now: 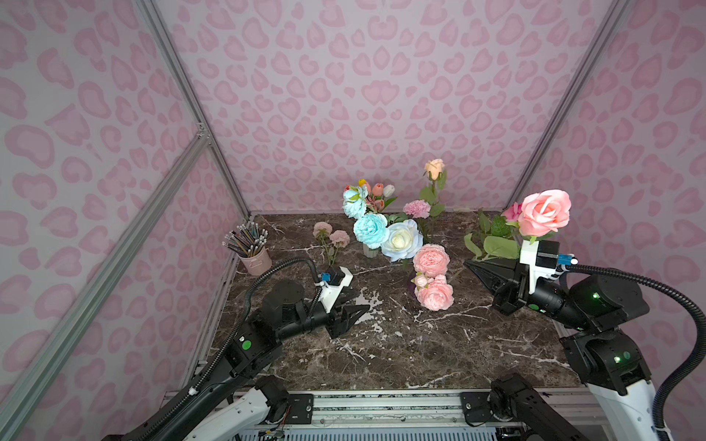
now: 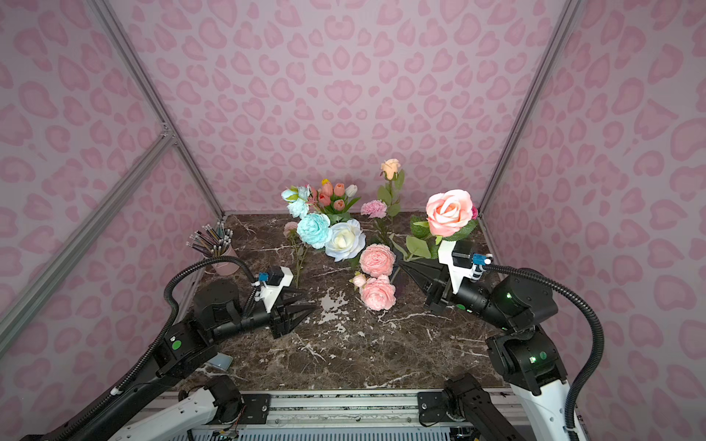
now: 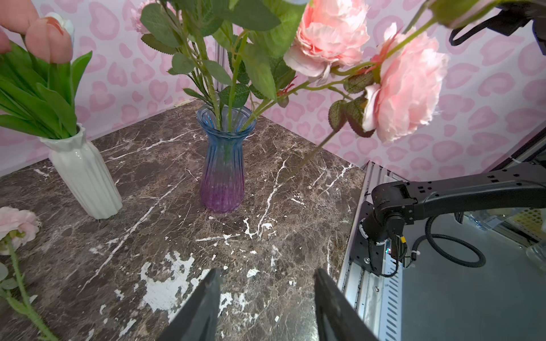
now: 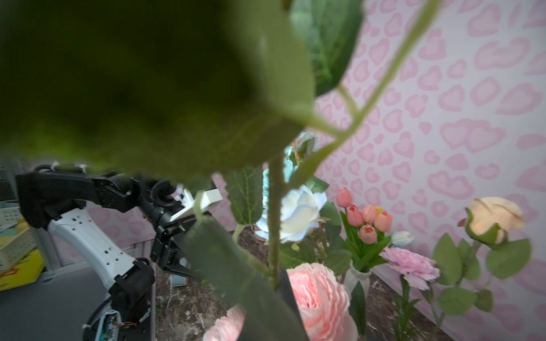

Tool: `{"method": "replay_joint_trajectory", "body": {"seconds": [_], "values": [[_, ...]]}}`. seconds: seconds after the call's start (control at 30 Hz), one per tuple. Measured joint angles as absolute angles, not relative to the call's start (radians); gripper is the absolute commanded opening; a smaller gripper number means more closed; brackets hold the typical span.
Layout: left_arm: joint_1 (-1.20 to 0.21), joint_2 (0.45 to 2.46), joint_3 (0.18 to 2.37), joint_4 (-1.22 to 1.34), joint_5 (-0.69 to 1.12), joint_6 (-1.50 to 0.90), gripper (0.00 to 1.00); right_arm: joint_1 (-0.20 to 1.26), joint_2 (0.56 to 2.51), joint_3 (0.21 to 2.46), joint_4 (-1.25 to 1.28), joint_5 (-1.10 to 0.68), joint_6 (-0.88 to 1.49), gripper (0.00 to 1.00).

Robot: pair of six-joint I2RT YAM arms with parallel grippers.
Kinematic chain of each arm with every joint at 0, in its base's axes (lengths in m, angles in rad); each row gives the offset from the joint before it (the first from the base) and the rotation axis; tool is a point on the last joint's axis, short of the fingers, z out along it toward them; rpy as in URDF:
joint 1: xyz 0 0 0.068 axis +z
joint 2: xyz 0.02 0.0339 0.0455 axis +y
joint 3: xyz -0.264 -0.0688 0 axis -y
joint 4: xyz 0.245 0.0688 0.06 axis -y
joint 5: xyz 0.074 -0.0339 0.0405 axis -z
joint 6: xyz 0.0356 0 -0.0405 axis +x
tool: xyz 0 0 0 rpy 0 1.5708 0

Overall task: Pick out pink flowers from the vase
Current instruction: Place the flower at the center of the board.

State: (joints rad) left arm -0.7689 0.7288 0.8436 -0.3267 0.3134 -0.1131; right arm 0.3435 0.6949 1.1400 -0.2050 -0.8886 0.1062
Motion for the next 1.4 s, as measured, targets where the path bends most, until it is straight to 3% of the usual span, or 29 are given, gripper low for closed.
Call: {"method": "replay_joint_trajectory", "body": {"seconds": [0.17, 0.3, 0.37, 0.73, 1.1, 1.2, 1.4], "values": [[-0.769, 0.729, 0.855, -0.327, 0.295, -0.113, 0.53, 0.558, 0.767, 1.167, -0.151, -0.911, 0.154, 0.00], [-0.769, 0.730, 0.875, -0.325, 0.307, -0.113, 0.54, 0.828, 0.872, 1.258, -0.214, -0.790, 0.088, 0.00], [-0.769, 0.735, 0.883, -0.321, 0.322, -0.113, 0.54, 0.896, 0.917, 1.283, -0.231, -0.725, 0.063, 0.00], [-0.770, 0.704, 0.908, -0.313, 0.380, -0.073, 0.61, 0.955, 1.037, 1.271, -0.152, -0.466, -0.039, 0.00], [-0.770, 0.800, 0.922, -0.237, 0.446, -0.047, 0.65, 0.956, 1.102, 1.277, -0.054, -0.445, -0.063, 0.00], [-0.770, 0.821, 0.925, -0.209, 0.450, -0.041, 0.60, 0.956, 1.103, 1.275, -0.041, -0.450, -0.062, 0.00], [-0.770, 0.841, 0.923, -0.159, 0.473, -0.026, 0.33, 0.956, 1.097, 1.262, -0.010, -0.469, -0.052, 0.00]]}}
